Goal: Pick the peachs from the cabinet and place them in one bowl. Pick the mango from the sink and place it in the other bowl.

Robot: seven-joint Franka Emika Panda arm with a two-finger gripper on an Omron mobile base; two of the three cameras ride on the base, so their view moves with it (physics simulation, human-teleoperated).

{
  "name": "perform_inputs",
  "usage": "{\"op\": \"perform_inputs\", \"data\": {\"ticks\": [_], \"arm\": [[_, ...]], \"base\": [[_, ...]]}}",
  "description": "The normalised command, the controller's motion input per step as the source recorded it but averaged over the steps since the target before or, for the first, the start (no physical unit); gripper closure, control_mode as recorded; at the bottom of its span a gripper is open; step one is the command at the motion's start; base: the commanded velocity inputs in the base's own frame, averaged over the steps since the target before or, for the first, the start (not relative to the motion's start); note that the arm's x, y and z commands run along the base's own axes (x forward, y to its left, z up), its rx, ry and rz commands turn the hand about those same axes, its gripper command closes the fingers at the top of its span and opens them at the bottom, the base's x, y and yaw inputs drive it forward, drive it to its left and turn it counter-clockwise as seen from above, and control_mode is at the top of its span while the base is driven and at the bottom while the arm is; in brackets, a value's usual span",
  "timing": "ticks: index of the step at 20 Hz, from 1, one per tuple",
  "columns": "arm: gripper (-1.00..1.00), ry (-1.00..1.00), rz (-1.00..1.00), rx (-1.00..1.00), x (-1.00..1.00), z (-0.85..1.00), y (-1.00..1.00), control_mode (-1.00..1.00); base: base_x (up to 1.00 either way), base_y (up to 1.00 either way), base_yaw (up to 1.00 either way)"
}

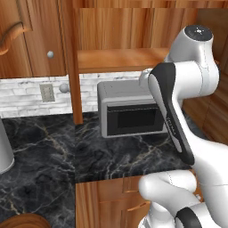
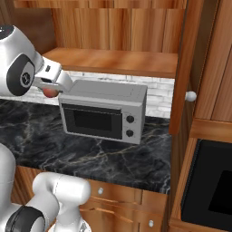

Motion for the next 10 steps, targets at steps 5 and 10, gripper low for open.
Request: {"op": "perform_inputs", "data": {"ticks": [5,10], "arm": [[1.00,0.00,0.00,0.00,0.00,0.00,0.00,1.00],[1.00,0.00,0.00,0.00,0.00,0.00,0.00,1.00]], "base": [[0.00,0.00,0.00],[-0.15,0.00,0.00]]}}
